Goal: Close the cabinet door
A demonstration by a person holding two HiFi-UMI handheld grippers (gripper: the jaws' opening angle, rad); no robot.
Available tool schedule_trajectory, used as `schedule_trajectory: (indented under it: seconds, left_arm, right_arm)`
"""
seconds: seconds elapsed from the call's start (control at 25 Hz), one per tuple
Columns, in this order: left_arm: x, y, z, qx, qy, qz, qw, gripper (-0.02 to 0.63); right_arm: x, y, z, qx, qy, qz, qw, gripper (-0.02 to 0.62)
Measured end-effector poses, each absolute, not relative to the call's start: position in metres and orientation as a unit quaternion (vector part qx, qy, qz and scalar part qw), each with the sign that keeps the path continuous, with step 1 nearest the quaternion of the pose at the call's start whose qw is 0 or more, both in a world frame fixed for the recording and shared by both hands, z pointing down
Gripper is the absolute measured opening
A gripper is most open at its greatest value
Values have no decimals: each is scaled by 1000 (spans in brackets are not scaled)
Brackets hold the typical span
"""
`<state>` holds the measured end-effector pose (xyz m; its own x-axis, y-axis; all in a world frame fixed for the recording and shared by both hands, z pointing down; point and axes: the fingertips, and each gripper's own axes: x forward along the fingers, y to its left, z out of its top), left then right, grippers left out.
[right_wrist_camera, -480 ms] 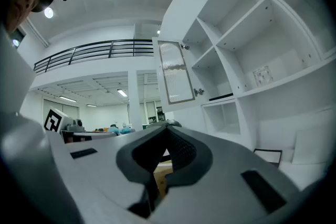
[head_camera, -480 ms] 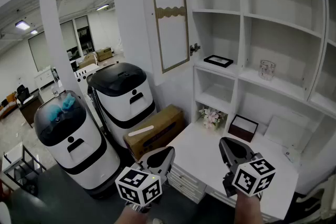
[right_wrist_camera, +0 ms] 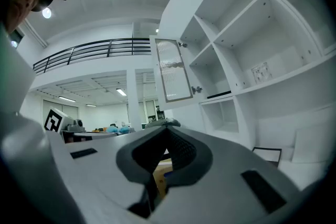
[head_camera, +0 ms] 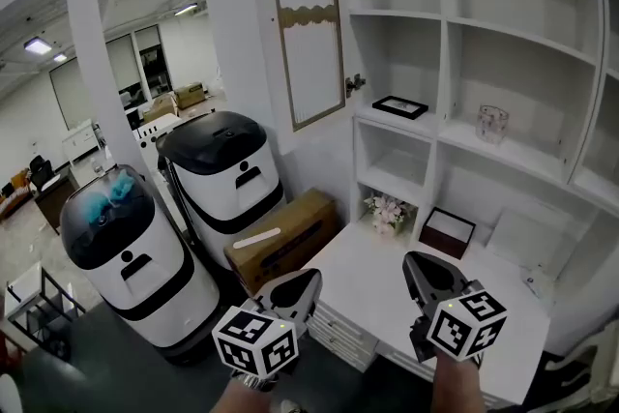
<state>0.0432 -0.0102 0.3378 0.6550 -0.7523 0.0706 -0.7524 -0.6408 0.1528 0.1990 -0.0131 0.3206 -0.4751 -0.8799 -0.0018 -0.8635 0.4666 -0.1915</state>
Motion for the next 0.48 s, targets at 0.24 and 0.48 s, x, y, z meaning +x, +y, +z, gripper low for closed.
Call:
schedule_trajectory:
  seconds: [0.24,0.48]
  left_arm:
    - [49,-21,338,907,-411,3,87,3]
    - [57,-34,339,909,-408,4,90,3]
  right_arm:
    - [201,-23,323,-505,858,-82,49,3]
    - [205,-35,324,-504,858,-86,48,4]
